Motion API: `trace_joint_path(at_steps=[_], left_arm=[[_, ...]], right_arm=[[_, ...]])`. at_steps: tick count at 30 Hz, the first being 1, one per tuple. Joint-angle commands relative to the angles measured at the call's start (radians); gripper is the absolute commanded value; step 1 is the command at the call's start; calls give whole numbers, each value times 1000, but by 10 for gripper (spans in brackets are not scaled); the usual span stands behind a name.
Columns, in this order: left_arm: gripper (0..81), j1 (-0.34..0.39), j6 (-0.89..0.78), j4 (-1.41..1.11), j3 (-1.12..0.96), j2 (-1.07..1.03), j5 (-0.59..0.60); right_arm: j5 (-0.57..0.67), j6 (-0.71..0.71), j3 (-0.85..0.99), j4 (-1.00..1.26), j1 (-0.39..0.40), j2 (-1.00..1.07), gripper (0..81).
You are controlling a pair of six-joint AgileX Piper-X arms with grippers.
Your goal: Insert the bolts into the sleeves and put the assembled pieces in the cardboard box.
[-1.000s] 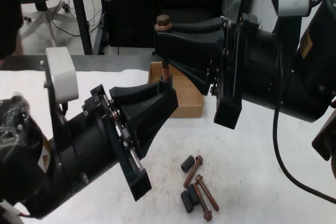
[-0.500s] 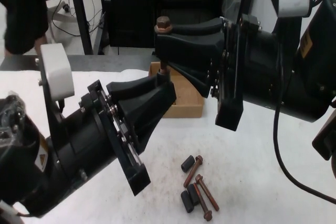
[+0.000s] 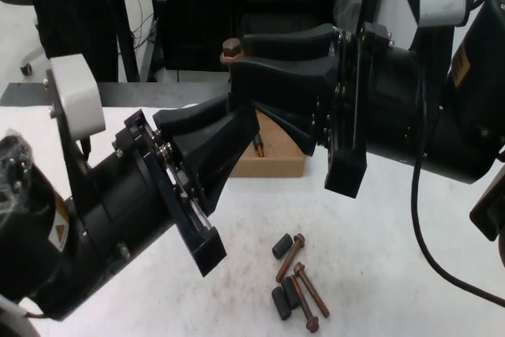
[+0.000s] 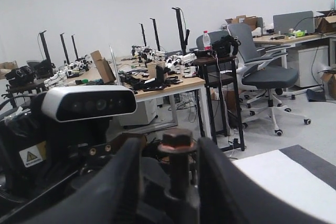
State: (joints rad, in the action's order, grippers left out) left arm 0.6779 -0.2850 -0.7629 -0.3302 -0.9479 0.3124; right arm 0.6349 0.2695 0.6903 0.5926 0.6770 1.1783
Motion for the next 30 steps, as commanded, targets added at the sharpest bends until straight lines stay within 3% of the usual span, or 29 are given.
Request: trace_joint_path(at_steps=[1,16,26,30], left_arm=[[2,1,0,-19,-13,1,-6],[2,1,24,-76,-13,1,-15],[2,1,24,185,-13,1,-135],[2,-31,22,275,-39,-18,-169]], right_arm=[[7,-1,4,10,0,-5,342],[-9,-1,4,10,0,-5,342],[-36,4,4,133,0,-5,342],[-45,8,4,114,-2,-5,342]])
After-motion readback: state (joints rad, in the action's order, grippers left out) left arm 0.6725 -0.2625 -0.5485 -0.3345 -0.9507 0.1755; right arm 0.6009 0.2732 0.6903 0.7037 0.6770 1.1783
